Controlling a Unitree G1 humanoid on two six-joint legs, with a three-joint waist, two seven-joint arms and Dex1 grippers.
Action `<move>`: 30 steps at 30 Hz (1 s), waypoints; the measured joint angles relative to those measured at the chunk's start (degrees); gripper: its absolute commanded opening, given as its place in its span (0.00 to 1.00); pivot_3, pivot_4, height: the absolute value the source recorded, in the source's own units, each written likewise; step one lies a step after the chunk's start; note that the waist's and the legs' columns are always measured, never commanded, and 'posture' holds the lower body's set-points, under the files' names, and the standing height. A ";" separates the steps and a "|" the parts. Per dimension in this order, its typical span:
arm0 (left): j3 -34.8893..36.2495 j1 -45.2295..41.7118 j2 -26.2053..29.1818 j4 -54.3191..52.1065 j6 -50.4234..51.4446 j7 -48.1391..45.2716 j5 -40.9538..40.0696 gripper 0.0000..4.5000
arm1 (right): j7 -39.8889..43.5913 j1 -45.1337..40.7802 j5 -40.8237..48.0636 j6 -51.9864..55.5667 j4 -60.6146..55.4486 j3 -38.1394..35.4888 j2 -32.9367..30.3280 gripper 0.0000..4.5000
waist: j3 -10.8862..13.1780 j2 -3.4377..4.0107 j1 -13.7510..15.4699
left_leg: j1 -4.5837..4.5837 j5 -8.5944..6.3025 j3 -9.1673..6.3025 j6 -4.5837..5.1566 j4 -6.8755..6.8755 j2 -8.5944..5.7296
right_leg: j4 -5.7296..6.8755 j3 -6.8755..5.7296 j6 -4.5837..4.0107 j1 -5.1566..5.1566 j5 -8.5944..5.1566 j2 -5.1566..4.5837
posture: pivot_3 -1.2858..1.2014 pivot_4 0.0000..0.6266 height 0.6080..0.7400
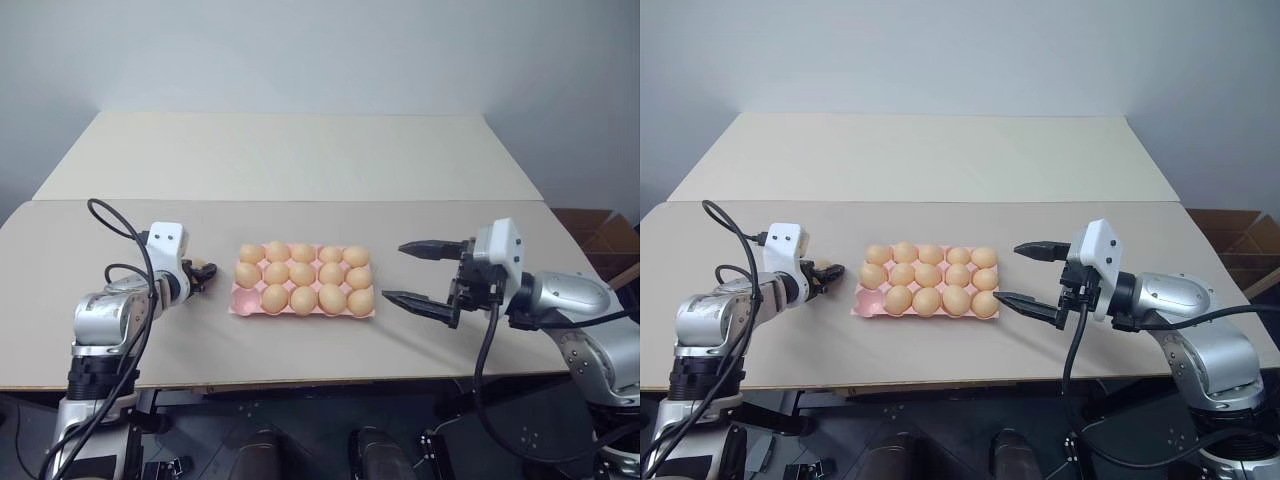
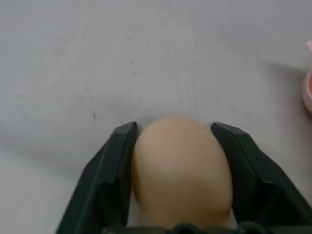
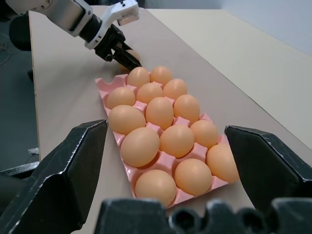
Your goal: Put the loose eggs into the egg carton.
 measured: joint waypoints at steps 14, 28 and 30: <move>4.72 12.65 16.54 -16.66 -13.12 -30.45 -7.92 0.58 | -2.86 0.47 0.02 0.22 -1.33 0.06 1.41 1.00 | 0.01 0.04 -0.51 | 0.02 0.00 0.07 0.00 -0.02 0.05 | -0.01 -0.02 -0.05 -0.03 -0.04 -0.02 | 0.52 0.24 1.00; -6.86 10.16 14.15 -14.51 -19.22 -36.29 -5.23 0.99 | -5.13 2.15 0.03 1.06 -3.93 0.14 2.23 1.00 | 0.01 0.03 0.08 | -0.06 0.00 0.05 0.01 0.10 0.06 | -0.01 -0.01 0.00 -0.03 -0.02 0.05 | 0.52 0.24 1.00; -6.51 9.82 14.54 -14.30 -19.22 -36.11 -5.02 0.99 | -5.39 2.38 0.09 1.25 -4.52 0.12 2.23 1.00 | 0.01 0.03 -0.11 | -0.06 0.00 0.05 0.01 0.10 0.07 | -0.01 0.00 0.00 -0.03 -0.01 0.05 | 0.52 0.24 1.00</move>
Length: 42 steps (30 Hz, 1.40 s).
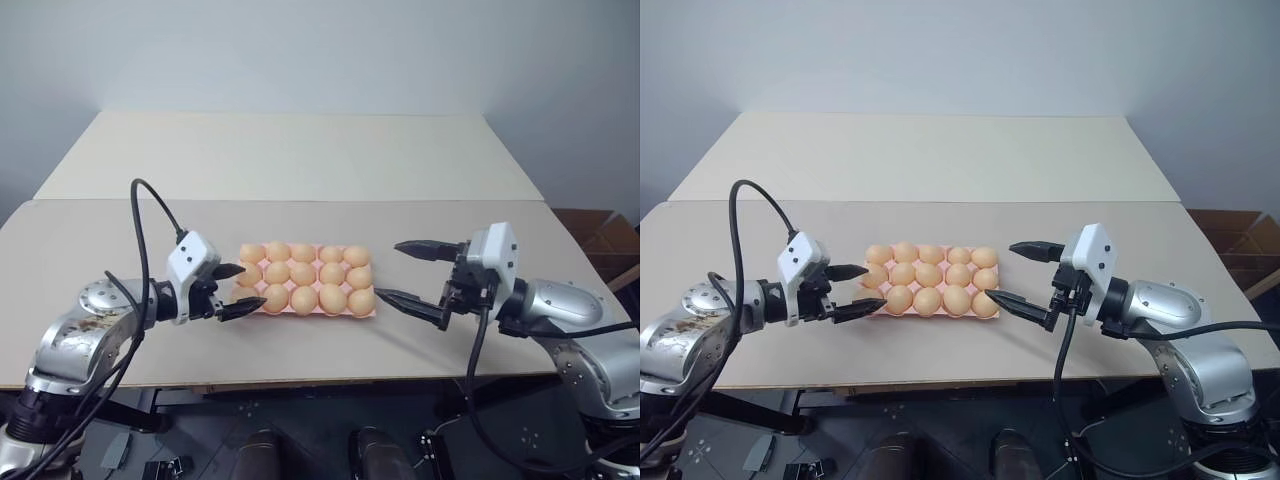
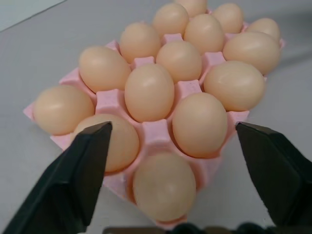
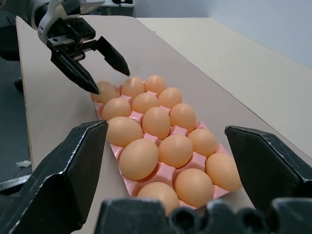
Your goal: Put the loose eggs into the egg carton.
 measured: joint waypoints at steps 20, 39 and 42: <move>39.01 32.33 2.83 -1.88 -13.71 -20.33 -7.98 0.99 | 10.50 5.47 2.50 -0.45 2.81 -5.55 -5.63 1.00 | 0.01 0.02 -0.35 | 0.10 -0.01 0.09 0.00 -0.01 0.08 | -0.03 -0.03 -0.40 0.02 -0.28 -0.11 | 0.52 0.24 1.00; 39.73 36.62 1.05 -7.60 -10.92 -15.26 -11.47 0.99 | 13.27 7.66 2.23 -1.35 3.25 -6.93 -7.80 1.00 | 0.01 0.02 0.12 | 0.12 -0.02 0.13 0.00 0.01 0.10 | -0.01 0.02 -0.32 0.00 -0.32 -0.06 | 0.52 0.24 1.00; 39.73 36.36 1.56 -7.64 -9.61 -14.52 -11.79 0.99 | 13.10 8.37 2.21 -1.35 3.05 -6.93 -7.80 1.00 | 0.01 0.02 0.13 | 0.12 -0.01 0.13 0.00 0.01 0.10 | -0.01 0.02 -0.32 0.00 -0.32 -0.05 | 0.52 0.24 1.00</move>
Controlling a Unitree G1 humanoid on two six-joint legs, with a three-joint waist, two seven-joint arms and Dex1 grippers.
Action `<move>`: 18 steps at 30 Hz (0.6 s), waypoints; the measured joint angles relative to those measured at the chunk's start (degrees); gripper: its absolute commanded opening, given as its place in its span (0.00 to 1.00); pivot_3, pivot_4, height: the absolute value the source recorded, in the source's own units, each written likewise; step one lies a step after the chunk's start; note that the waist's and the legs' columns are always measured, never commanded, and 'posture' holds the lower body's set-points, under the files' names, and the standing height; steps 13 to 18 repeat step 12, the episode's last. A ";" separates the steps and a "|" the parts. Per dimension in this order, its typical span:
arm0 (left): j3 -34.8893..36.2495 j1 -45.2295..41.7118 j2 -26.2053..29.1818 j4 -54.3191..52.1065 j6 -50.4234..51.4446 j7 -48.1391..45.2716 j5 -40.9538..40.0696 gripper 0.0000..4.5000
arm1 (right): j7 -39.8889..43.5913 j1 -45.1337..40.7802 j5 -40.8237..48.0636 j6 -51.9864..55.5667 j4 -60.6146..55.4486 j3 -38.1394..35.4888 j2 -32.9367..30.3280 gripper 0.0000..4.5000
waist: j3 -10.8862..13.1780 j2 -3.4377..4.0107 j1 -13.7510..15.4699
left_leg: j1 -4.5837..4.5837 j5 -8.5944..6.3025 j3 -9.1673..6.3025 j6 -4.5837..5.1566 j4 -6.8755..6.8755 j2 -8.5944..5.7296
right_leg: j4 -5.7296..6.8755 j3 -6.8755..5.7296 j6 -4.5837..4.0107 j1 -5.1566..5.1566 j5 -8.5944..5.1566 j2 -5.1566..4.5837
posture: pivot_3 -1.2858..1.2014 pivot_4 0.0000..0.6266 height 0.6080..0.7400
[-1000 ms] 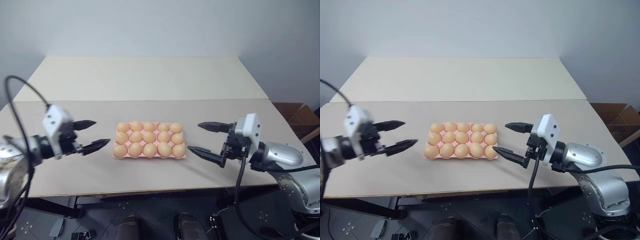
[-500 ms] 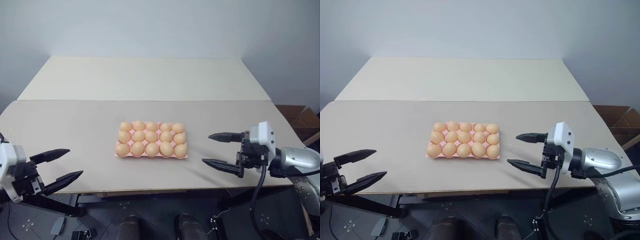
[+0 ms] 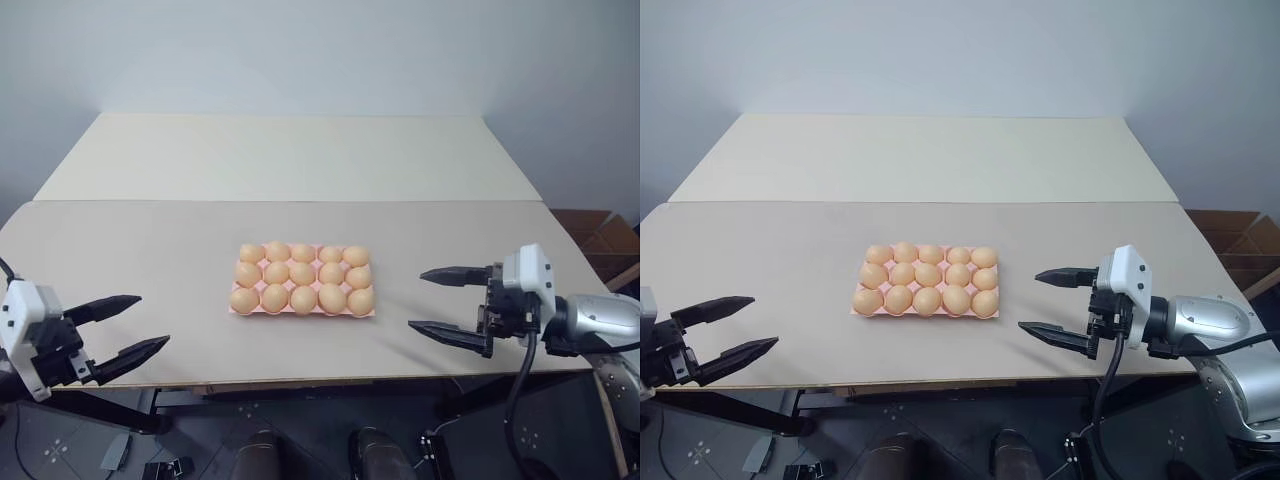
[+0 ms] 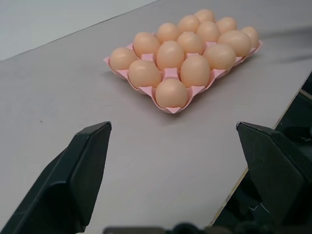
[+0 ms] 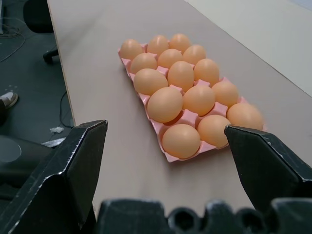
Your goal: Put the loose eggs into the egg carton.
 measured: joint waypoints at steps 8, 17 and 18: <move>0.25 0.63 0.59 -1.60 1.18 0.45 -1.24 0.99 | -0.02 0.03 -0.07 -0.01 0.06 0.08 0.01 1.00 | 0.00 0.00 -0.02 | 0.00 0.00 0.01 0.00 0.00 0.00 | -0.01 0.01 -0.01 -0.01 0.00 0.00 | 0.52 0.24 1.00; 0.75 1.40 0.58 -2.62 1.27 0.78 -1.95 0.99 | 0.13 -0.36 -0.08 -0.01 0.28 0.20 0.01 1.00 | 0.00 0.00 0.01 | 0.01 0.00 0.01 0.00 0.00 0.00 | -0.01 0.01 -0.01 0.00 0.00 0.00 | 0.52 0.24 1.00; 0.75 1.40 0.58 -2.62 1.27 0.78 -1.95 0.99 | 0.13 -0.36 -0.08 -0.01 0.28 0.20 0.01 1.00 | 0.00 0.00 0.01 | 0.01 0.00 0.01 0.00 0.00 0.00 | -0.01 0.01 -0.01 0.00 0.00 0.00 | 0.52 0.24 1.00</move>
